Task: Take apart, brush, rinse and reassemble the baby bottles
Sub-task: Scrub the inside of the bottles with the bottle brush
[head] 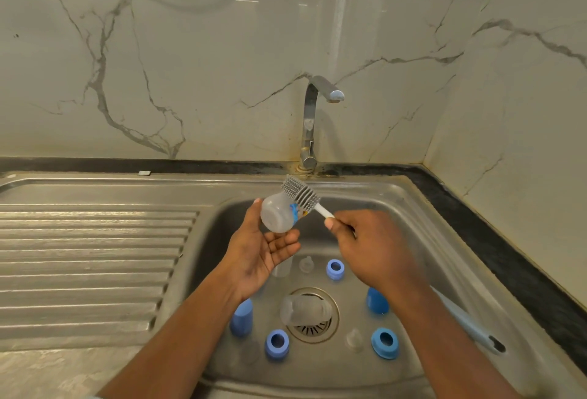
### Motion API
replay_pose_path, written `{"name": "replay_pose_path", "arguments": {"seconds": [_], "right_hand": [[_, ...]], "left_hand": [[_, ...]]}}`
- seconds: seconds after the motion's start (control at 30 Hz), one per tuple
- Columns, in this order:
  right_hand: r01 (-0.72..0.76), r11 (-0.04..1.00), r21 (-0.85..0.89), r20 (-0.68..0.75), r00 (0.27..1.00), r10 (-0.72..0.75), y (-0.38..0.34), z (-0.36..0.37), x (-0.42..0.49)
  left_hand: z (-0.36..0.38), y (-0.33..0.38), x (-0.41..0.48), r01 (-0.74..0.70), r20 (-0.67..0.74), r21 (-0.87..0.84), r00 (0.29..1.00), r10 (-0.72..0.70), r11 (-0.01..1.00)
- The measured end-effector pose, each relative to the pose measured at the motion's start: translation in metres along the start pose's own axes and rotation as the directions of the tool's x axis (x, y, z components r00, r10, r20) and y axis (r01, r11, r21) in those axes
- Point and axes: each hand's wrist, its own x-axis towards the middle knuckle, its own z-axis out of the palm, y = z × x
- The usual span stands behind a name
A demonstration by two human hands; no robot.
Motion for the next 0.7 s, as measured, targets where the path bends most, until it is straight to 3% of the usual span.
{"name": "replay_pose_path", "arguments": {"seconds": [0.13,0.37,0.43,0.47,0.5,0.57,0.63,0.7], "right_hand": [[0.026,0.997,0.077,0.102,0.994,-0.034,-0.002,-0.006,-0.006],[-0.090,0.995,0.052,-0.043,0.995,0.092,0.008,-0.002,0.000],[-0.109,0.992,0.061,-0.042,0.993,0.111,0.009,-0.003,0.002],[-0.125,0.990,0.061,-0.034,0.991,0.127,0.010,-0.003,0.002],[-0.142,0.989,0.052,-0.020,0.990,0.143,0.012,-0.003,0.002],[-0.163,0.986,0.025,0.021,0.986,0.163,0.012,-0.001,0.000],[-0.164,0.986,0.018,0.052,0.985,0.162,0.011,0.002,-0.001],[-0.164,0.986,0.023,0.081,0.984,0.162,0.009,0.005,-0.002]], "left_hand": [[-0.003,0.003,0.000,-0.034,0.006,-0.037,0.999,0.034,0.999],[-0.005,0.004,-0.004,-0.059,0.177,-0.067,0.982,0.070,0.996],[-0.005,0.005,-0.005,-0.160,0.237,0.025,0.960,0.150,0.987],[-0.004,0.003,-0.005,-0.238,0.237,0.148,0.951,0.199,0.960],[-0.004,0.000,-0.003,-0.319,0.216,0.310,0.941,0.260,0.896],[-0.005,-0.007,0.003,-0.432,0.168,0.632,0.887,0.430,0.644],[-0.010,-0.013,0.010,-0.425,0.166,0.819,0.818,0.550,0.385],[-0.015,-0.013,0.016,-0.403,0.145,0.853,0.792,0.592,0.331]]}}
